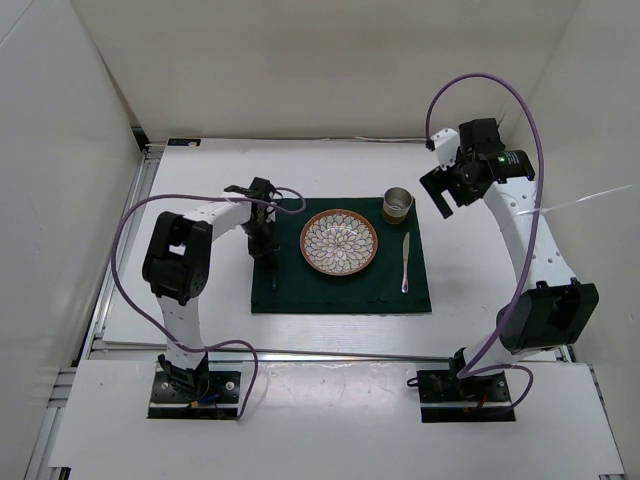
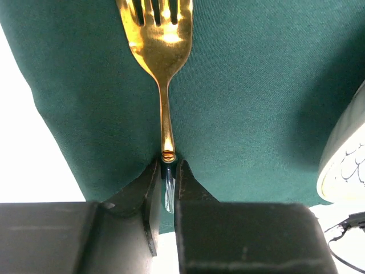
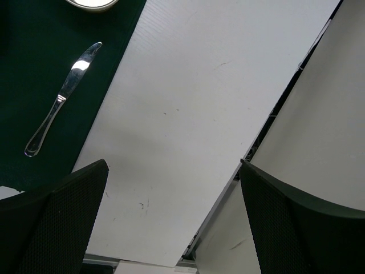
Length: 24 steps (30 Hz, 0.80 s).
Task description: Set the dinner table for one person
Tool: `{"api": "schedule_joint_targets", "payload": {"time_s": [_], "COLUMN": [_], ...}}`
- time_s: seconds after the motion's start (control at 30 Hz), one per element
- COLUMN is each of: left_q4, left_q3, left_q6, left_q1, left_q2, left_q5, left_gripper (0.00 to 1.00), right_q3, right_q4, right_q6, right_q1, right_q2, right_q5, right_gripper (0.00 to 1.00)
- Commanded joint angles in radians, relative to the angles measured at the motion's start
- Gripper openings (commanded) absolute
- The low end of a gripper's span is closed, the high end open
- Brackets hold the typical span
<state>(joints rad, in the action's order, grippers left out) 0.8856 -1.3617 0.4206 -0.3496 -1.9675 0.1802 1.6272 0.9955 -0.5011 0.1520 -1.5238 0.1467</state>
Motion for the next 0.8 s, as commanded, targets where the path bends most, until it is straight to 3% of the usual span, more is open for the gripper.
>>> {"api": "schedule_joint_targets", "payload": {"time_s": [0.0, 0.1, 0.2, 0.23, 0.27, 0.37, 0.4, 0.47, 0.53, 0.7, 0.77], "left_q4": [-0.033, -0.021, -0.01, -0.01, -0.001, 0.009, 0.009, 0.009, 0.009, 0.036, 0.058], "left_q3": [-0.042, -0.053, -0.074, -0.074, -0.085, -0.085, -0.085, -0.065, -0.065, -0.089, -0.102], "left_q6": [0.007, 0.007, 0.017, 0.017, 0.017, 0.026, 0.026, 0.026, 0.026, -0.005, -0.014], "left_q1": [0.006, 0.006, 0.006, 0.006, 0.015, 0.026, 0.035, 0.035, 0.044, 0.058, 0.115], "left_q2": [-0.02, -0.033, -0.033, -0.033, -0.024, 0.002, 0.012, 0.025, 0.051, 0.186, 0.261], "left_q5": [0.004, 0.013, 0.002, -0.007, -0.016, -0.033, -0.033, -0.033, -0.033, -0.042, -0.062], "left_gripper": [0.1, 0.1, 0.22, 0.28, 0.4, 0.56, 0.71, 0.75, 0.92, 0.98, 0.98], "right_q3": [0.057, 0.057, 0.057, 0.057, 0.048, 0.037, 0.037, 0.046, 0.056, 0.056, 0.065], "right_q4": [0.002, 0.011, 0.011, 0.02, 0.02, 0.02, 0.02, 0.02, 0.02, 0.02, 0.02], "right_q6": [0.001, 0.001, 0.001, 0.001, 0.001, 0.001, -0.008, -0.008, -0.008, -0.008, -0.008], "right_q1": [0.001, 0.001, 0.001, 0.001, 0.001, 0.001, 0.001, 0.001, 0.001, 0.001, -0.008], "right_q2": [0.004, 0.004, 0.004, 0.004, 0.004, 0.004, 0.004, 0.004, 0.004, -0.006, 0.004], "right_q5": [-0.01, -0.01, -0.01, -0.01, -0.019, -0.01, -0.01, -0.01, -0.019, -0.019, -0.019], "right_gripper": [1.0, 1.0, 1.0, 1.0, 1.0, 1.0, 1.0, 1.0, 1.0, 1.0, 1.0]}}
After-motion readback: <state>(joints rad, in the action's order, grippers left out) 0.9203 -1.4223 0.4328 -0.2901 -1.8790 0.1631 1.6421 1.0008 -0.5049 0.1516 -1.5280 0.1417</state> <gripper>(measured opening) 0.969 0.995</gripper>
